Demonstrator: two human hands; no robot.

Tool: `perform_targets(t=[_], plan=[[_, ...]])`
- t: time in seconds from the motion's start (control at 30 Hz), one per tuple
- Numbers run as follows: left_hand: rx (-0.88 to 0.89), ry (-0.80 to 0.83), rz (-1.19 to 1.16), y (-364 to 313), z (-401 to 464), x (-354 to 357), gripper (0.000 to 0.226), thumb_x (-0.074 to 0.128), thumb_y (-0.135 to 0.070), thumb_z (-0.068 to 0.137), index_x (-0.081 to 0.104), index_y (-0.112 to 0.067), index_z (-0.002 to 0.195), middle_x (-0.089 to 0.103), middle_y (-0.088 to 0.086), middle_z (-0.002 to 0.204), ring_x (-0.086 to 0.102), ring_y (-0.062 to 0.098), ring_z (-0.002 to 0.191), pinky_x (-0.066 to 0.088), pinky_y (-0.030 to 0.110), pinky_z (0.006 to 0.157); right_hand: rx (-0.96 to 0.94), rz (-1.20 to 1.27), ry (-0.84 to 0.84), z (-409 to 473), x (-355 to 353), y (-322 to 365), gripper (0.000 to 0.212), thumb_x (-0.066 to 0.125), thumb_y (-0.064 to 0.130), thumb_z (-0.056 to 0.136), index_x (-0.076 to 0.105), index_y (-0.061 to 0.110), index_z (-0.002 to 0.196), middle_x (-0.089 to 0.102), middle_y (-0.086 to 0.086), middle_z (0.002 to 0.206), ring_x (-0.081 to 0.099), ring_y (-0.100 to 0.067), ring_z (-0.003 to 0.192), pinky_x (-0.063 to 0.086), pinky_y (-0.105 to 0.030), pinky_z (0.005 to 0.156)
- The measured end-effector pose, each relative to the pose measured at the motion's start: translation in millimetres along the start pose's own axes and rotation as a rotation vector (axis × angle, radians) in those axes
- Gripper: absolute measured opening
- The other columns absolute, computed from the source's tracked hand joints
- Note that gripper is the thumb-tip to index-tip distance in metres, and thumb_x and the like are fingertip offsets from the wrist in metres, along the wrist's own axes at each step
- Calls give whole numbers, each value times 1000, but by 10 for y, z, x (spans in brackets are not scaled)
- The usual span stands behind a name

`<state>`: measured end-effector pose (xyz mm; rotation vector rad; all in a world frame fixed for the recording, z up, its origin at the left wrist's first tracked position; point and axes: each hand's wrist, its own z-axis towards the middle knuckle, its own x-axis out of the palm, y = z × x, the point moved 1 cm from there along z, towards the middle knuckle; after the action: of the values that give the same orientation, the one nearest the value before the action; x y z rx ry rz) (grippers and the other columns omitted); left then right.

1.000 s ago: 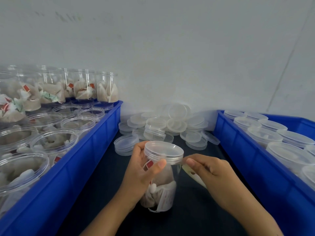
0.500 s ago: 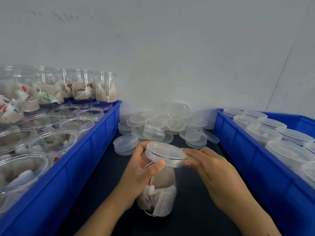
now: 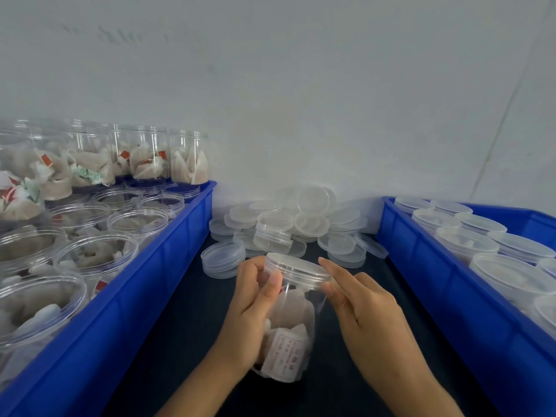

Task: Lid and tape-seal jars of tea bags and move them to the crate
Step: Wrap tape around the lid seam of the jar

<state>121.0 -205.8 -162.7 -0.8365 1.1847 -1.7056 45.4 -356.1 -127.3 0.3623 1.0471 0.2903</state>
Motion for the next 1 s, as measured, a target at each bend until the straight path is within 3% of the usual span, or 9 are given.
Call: perform_targets(t=[0.07, 0.17, 0.33, 0.47, 0.57, 0.67, 0.77, 0.9, 1.0], plan=[[40, -105, 149, -18, -47, 49, 58, 29, -63, 92, 50, -27, 132, 61, -6, 126, 58, 10, 118, 46, 42, 103, 13, 23, -50, -23, 40, 41, 74, 9, 68, 76, 33, 50, 144, 47, 13, 85, 51, -5, 72, 48, -22, 67], [88, -161, 243, -52, -86, 108, 63, 28, -68, 91, 41, -34, 142, 60, -15, 129, 56, 1, 119, 47, 38, 103, 2, 13, -87, -57, 95, 89, 72, 11, 68, 77, 33, 50, 143, 46, 15, 85, 52, -4, 69, 47, -19, 62], [28, -166, 247, -81, -76, 115, 80, 68, -80, 53, 42, -51, 123, 62, -28, 111, 57, -14, 102, 48, 15, 82, 5, 113, -113, -96, 172, 111, 55, 30, 57, 85, 34, 55, 140, 45, 16, 84, 51, 5, 85, 41, -12, 59], [39, -223, 187, -63, -54, 84, 71, 74, -76, 50, 50, -48, 111, 62, -33, 107, 59, -13, 98, 49, 16, 80, -1, 204, -40, -77, 167, 121, 48, 36, 49, 90, 32, 62, 136, 48, 15, 88, 49, 10, 90, 43, -9, 65], [61, -246, 171, -65, -34, 64, 69, 72, -74, 47, 53, -44, 107, 62, -35, 105, 62, -11, 94, 52, 15, 71, 100, 431, 56, -49, 122, 111, 44, 47, 48, 92, 35, 66, 131, 64, 7, 90, 59, 2, 81, 48, -15, 68], [74, -275, 171, -58, -13, 15, 69, 72, -74, 47, 54, -43, 106, 63, -32, 104, 64, -8, 92, 54, 21, 73, 215, 594, 217, -31, 89, 89, 63, 46, 68, 77, 31, 54, 137, 69, -3, 67, 59, -1, 54, 44, -20, 61], [92, -305, 200, -43, 17, -79, 71, 73, -73, 47, 54, -43, 108, 63, -31, 106, 63, -8, 94, 51, 21, 76, 247, 618, 251, -15, 64, 42, 70, 46, 71, 69, 38, 44, 133, 56, 4, 51, 50, 1, 47, 40, -13, 55], [102, -280, 260, -50, 43, -170, 71, 73, -73, 47, 53, -45, 109, 60, -33, 108, 59, -11, 97, 49, 18, 76, 170, 520, 190, -7, -2, 4, 53, 41, 72, 73, 60, 38, 108, 57, 20, 63, 51, 2, 56, 38, -17, 59], [104, -229, 247, -74, 50, -160, 63, 75, -71, 47, 53, -52, 103, 63, -31, 106, 61, -10, 97, 50, 13, 72, 53, 305, 113, -17, -69, -11, 49, 29, 73, 79, 61, 38, 93, 66, 4, 73, 57, -11, 62, 44, -27, 59]])
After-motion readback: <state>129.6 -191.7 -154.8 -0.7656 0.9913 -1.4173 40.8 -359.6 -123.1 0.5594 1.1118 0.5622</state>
